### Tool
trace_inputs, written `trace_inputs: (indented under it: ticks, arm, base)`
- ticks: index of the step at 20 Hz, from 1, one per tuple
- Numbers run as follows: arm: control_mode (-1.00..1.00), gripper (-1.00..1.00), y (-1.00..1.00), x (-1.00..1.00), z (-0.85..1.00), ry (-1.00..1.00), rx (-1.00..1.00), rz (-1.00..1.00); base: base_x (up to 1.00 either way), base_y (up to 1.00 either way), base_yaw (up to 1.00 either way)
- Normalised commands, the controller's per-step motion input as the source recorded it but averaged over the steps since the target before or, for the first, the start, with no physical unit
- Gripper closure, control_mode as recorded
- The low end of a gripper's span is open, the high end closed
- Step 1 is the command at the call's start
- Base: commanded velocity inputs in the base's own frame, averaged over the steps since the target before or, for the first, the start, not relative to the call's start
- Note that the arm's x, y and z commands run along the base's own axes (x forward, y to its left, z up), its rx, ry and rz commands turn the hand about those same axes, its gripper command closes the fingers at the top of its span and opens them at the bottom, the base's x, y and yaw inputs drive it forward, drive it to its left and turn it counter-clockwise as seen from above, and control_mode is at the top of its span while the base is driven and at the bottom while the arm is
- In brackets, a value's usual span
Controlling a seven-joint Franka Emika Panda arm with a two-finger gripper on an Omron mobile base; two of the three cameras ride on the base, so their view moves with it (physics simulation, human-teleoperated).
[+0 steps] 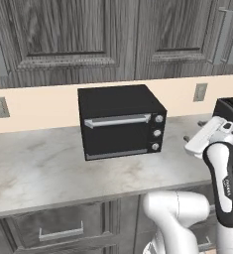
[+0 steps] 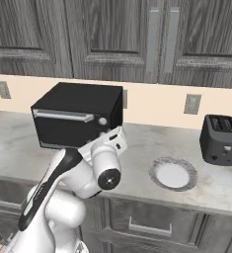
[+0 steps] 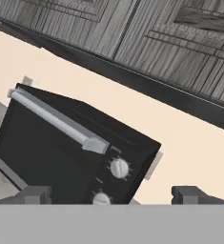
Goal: Pull the toaster oven rack outwards. Pick up the baguette from the plate and place it on the toaster oven rack. Close the toaster oven door fully and set the temperature to the lowest setting.
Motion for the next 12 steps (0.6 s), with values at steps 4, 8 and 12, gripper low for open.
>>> trace_inputs:
  ticks: [4,8,12]
  arm:
    - [-1.0,-1.0,0.26,0.01,0.01,-0.08,-0.13,-0.01]
    - [-1.0,-1.0,0.29,0.1,0.03,0.0,-0.04,-0.05]
    - [-1.0,-1.0,0.24,0.19,0.0,0.0,0.0,-0.09]
  base:
    - [0.0,0.0,0.0]
    - [0.0,0.0,0.0]
    - [0.0,0.0,0.0]
